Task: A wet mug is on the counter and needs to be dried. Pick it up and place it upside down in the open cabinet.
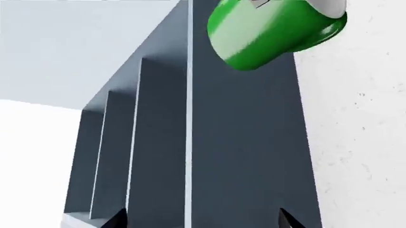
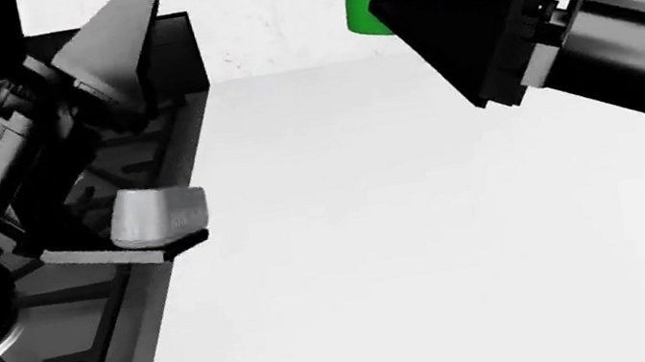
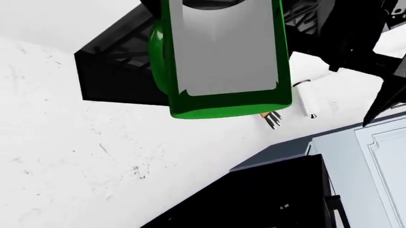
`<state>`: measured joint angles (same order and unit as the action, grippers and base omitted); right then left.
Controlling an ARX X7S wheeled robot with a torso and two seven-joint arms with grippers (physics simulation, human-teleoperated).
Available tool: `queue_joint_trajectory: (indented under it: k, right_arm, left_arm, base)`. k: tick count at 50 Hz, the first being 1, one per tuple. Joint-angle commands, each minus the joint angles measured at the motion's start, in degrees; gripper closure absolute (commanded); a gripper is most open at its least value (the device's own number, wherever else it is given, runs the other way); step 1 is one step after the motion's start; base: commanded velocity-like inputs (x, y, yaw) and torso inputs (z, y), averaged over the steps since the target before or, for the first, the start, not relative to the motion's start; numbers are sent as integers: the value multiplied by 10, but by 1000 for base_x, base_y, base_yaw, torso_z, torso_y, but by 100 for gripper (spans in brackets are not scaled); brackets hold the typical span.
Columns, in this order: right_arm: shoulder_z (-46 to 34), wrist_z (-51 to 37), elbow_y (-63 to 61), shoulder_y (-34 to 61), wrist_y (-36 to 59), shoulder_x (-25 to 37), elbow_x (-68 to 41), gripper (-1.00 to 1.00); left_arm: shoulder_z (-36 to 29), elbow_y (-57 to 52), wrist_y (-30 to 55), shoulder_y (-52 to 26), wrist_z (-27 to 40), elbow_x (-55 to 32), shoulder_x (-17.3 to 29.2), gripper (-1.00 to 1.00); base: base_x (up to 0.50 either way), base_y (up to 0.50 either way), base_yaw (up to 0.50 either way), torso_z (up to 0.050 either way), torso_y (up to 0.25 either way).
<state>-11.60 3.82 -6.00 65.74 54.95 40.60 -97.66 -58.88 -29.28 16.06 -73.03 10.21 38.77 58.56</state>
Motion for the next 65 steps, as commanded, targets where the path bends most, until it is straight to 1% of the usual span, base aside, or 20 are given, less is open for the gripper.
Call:
queue_joint_trajectory:
  k: [1, 5, 8, 10, 17, 19, 23, 25, 30, 31, 36, 43, 52, 59, 63, 65]
  right_arm:
    - [11, 7, -13, -11, -10, 8, 11, 100]
    - [13, 5, -18, -11, -12, 11, 11, 100]
    - [14, 3, -24, -11, -13, 14, 15, 100]
    - [16, -3, -33, -12, -18, 15, 21, 100]
    - [29, -33, -115, -26, -35, 28, 50, 100]
    - [32, -36, -141, -32, -39, 33, 66, 100]
    - [41, -53, -198, -47, -54, 44, 107, 100]
    - [41, -60, -233, -48, -65, 48, 153, 100]
    - [34, -88, -326, -42, -96, 50, 286, 100]
    - [36, -94, -336, -42, -103, 48, 300, 100]
    - [38, -146, -362, -12, -109, 35, 352, 100]
    - [22, -162, -387, 23, -121, 32, 429, 100]
    - [24, -194, -420, 80, -102, 32, 428, 100]
    - [21, -201, -417, 116, -97, 22, 428, 100]
    - [17, -215, -399, 163, -81, 2, 411, 100]
    - [-1, -218, -341, 251, -60, -31, 416, 100]
  left_arm:
    - [123, -87, 151, 56, -21, -280, -36, -100]
    - [211, -119, 237, 79, -18, -419, -73, -100]
    - [249, -131, 275, 93, -9, -469, -90, -100]
    - [295, -143, 318, 105, -3, -526, -113, -100]
    - [386, -170, 384, 141, 5, -641, -155, -100]
    - [402, -172, 399, 145, 7, -661, -164, -100]
    - [411, -172, 395, 157, 4, -676, -172, -100]
    - [432, -170, 412, 159, 8, -701, -184, -100]
    - [446, -172, 420, 164, 11, -718, -190, -100]
    - [453, -172, 424, 166, 12, -725, -194, -100]
    - [466, -173, 437, 171, 20, -741, -201, -100]
    - [491, -173, 473, 170, 36, -771, -215, -100]
    - [487, -167, 471, 171, 37, -772, -215, -100]
    - [481, -164, 462, 171, 36, -766, -213, -100]
    - [478, -161, 456, 172, 34, -762, -212, -100]
    - [469, -153, 444, 171, 28, -755, -212, -100]
  base:
    - [0, 0, 0, 0, 0]
    - [0, 0, 0, 0, 0]
    - [0, 0, 0, 0, 0]
    - [0, 0, 0, 0, 0]
    - [0, 0, 0, 0, 0]
    - [0, 0, 0, 0, 0]
    - [0, 0, 0, 0, 0]
    - [0, 0, 0, 0, 0]
    - [0, 0, 0, 0, 0]
    - [0, 0, 0, 0, 0]
    - [0, 0, 0, 0, 0]
    - [0, 0, 0, 0, 0]
    - [0, 0, 0, 0, 0]
    - [0, 0, 0, 1, 0]
    - [0, 0, 0, 0, 0]
    - [0, 0, 0, 0, 0]
